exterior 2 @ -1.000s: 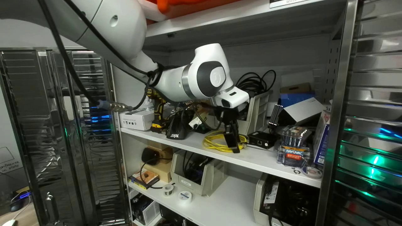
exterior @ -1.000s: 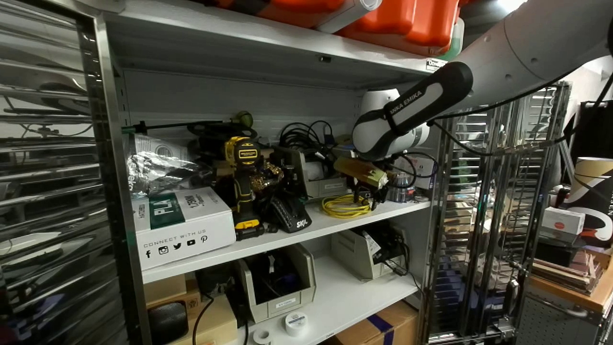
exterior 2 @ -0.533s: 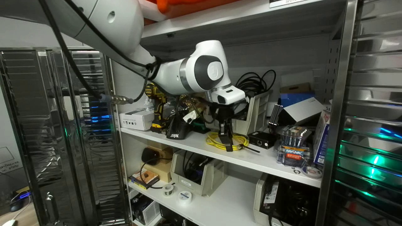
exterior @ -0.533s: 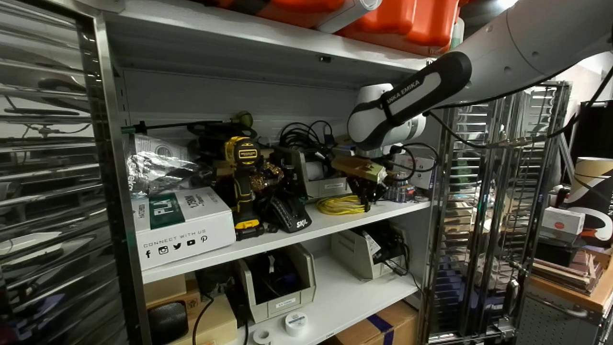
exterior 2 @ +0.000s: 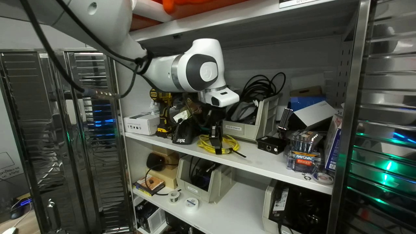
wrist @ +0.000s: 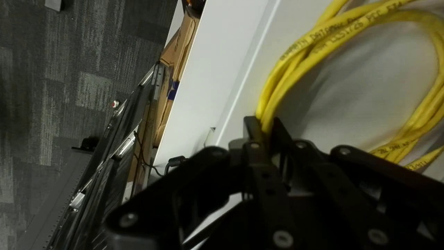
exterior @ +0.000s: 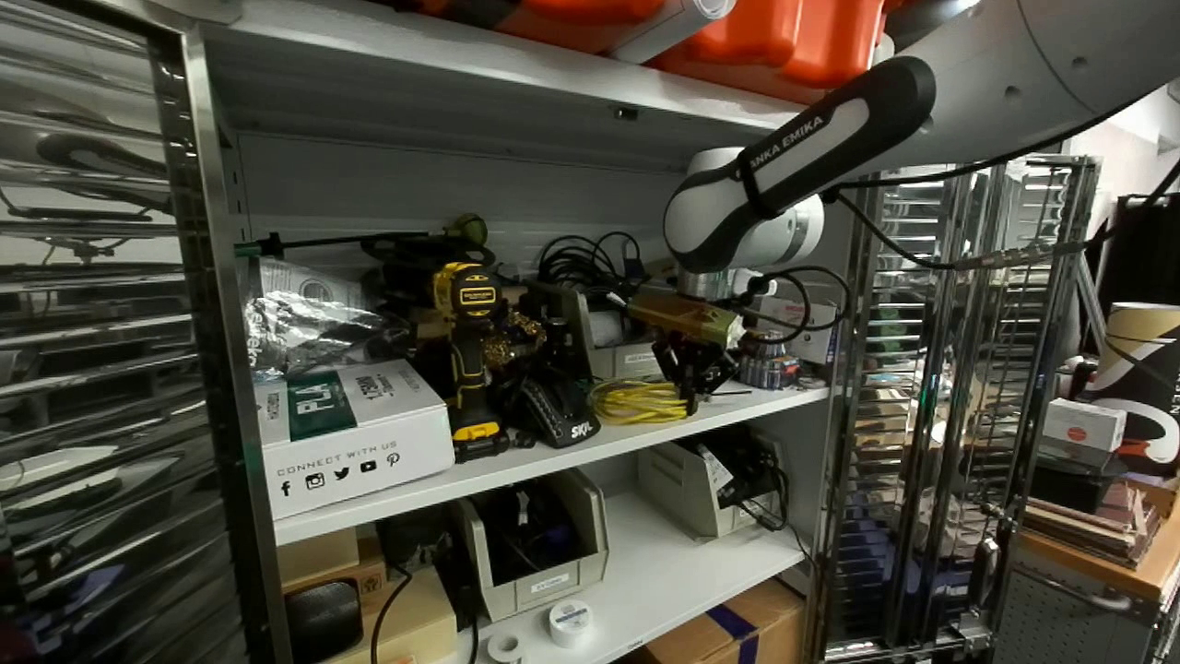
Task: Pick up the yellow cable and put in the tool box
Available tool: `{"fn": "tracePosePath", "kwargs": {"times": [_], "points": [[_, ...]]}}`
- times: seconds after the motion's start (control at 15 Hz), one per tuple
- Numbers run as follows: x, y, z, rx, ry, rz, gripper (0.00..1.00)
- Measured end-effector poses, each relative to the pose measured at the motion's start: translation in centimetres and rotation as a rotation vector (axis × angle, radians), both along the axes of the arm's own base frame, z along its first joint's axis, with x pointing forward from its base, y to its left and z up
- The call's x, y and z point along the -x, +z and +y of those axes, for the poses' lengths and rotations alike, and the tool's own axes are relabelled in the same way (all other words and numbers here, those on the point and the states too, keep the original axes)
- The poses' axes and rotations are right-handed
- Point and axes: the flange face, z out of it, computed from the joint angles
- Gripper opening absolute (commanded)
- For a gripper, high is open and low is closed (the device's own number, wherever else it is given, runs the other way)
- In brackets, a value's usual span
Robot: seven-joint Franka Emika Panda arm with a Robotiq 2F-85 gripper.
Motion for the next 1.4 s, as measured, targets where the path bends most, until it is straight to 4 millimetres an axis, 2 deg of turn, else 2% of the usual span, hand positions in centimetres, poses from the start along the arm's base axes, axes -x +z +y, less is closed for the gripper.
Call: {"fn": "tracePosePath", "kwargs": {"times": [0.27, 0.53, 0.73, 1.07, 1.2, 1.4], "points": [[3.6, 1.3, 1.3, 0.033, 0.052, -0.066, 0.03], [7.1, 3.4, 1.0, 0.122, 0.06, -0.247, 0.03], [8.6, 4.5, 0.2, 0.18, 0.036, -0.383, 0.03], [8.3, 6.0, -0.9, 0.23, -0.028, -0.602, 0.03], [7.3, 7.0, -0.7, 0.25, -0.058, -0.679, 0.03], [4.8, 8.5, 0.3, 0.289, -0.076, -0.787, 0.03]]}}
